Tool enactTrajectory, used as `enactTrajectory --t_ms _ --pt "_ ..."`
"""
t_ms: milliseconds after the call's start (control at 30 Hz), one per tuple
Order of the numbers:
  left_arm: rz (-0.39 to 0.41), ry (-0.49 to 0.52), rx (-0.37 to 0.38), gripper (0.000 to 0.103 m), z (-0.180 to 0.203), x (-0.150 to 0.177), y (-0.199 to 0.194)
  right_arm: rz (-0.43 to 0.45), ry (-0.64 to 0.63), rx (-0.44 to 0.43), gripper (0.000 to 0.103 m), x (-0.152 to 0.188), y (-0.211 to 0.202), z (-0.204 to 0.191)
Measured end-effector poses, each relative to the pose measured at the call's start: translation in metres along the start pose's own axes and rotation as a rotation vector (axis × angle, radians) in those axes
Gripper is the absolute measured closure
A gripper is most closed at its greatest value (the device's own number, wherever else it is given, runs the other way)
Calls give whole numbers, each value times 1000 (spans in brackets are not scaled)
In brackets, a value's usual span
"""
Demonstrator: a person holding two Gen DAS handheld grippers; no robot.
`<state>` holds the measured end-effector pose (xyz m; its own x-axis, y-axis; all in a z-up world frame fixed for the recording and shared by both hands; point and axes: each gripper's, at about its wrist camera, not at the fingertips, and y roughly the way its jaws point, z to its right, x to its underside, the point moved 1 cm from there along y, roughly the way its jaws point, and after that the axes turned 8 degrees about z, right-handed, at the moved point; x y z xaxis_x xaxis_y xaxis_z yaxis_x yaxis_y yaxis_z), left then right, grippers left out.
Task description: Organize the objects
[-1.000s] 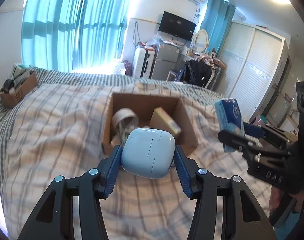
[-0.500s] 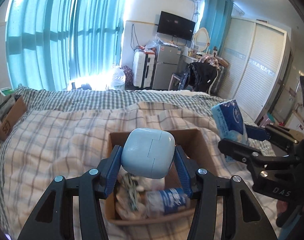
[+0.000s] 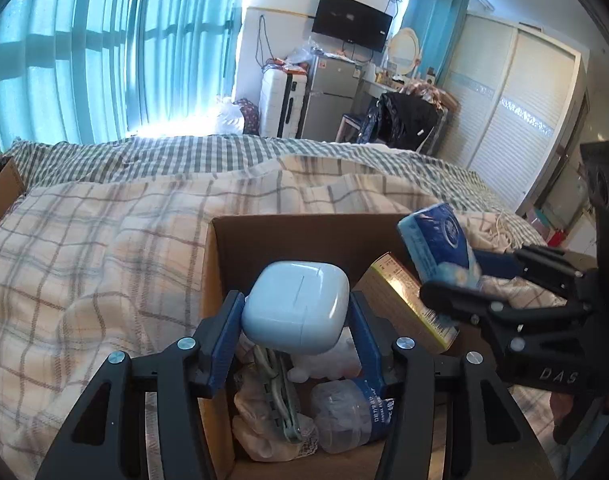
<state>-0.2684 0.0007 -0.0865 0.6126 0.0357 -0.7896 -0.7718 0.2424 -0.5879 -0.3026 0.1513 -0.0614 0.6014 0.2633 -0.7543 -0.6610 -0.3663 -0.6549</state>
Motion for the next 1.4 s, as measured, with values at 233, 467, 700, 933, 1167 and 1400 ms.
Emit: enactTrajectory --t_ms 233,467,700,933,1167,1400 --pt "37 -11 -26 24 10 -8 -25 60 29 36 35 -8 -32 5" --pt "119 31 -53 13 28 -29 -78 140 31 108 32 -20 -101 3" --pt "232 79 -74 4 55 -50 -148 232 25 161 24 -25 -181 -8" --pt "326 92 -76 0 73 -55 -209 334 61 202 11 -20 -258 -22" --pt "395 79 -93 0 76 -38 -237 417 125 248 0 1 -296 -33" --pt "439 44 -144 0 69 -2 -237 511 138 312 0 41 -283 -35"
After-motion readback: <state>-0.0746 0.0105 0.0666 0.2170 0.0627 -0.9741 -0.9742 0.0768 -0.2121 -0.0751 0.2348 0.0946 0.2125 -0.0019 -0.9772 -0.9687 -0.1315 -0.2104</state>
